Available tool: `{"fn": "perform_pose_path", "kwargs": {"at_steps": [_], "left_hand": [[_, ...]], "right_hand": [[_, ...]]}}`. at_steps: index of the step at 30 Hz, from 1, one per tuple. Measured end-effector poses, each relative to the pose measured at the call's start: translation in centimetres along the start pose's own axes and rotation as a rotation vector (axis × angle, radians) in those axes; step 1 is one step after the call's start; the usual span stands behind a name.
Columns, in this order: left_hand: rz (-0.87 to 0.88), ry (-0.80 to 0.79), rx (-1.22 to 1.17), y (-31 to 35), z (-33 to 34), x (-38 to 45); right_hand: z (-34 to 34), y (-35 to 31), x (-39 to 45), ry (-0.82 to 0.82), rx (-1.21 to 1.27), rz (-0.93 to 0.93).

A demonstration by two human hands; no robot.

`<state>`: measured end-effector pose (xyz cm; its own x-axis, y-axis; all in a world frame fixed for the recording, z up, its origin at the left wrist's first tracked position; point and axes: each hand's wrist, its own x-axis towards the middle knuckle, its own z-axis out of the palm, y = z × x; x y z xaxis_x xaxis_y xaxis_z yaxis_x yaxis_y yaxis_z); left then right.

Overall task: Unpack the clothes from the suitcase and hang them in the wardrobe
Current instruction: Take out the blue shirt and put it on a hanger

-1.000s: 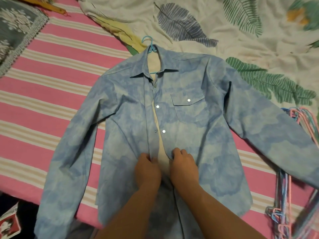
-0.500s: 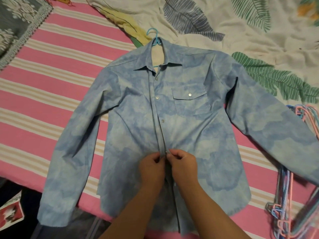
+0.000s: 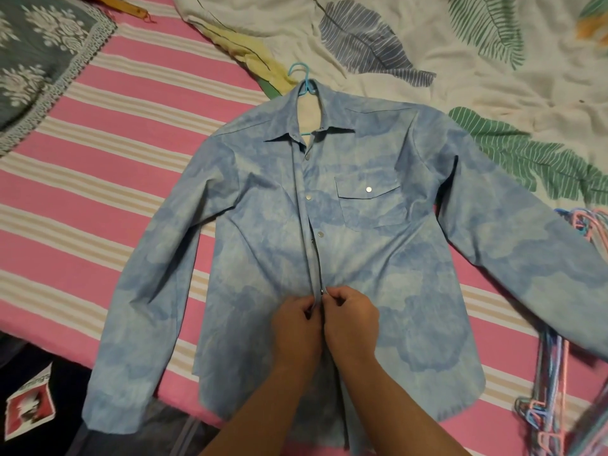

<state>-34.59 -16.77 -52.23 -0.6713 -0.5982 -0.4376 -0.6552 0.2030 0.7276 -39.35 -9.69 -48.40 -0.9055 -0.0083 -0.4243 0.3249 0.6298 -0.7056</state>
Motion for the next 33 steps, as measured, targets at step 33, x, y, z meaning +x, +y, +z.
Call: {"fn": "perform_pose_path", "kwargs": {"at_steps": [33], "left_hand": [[-0.018,-0.001,-0.108,1.0,-0.9,-0.7]], "right_hand": [[-0.1,1.1,0.2,-0.049,-0.056,-0.118]]}}
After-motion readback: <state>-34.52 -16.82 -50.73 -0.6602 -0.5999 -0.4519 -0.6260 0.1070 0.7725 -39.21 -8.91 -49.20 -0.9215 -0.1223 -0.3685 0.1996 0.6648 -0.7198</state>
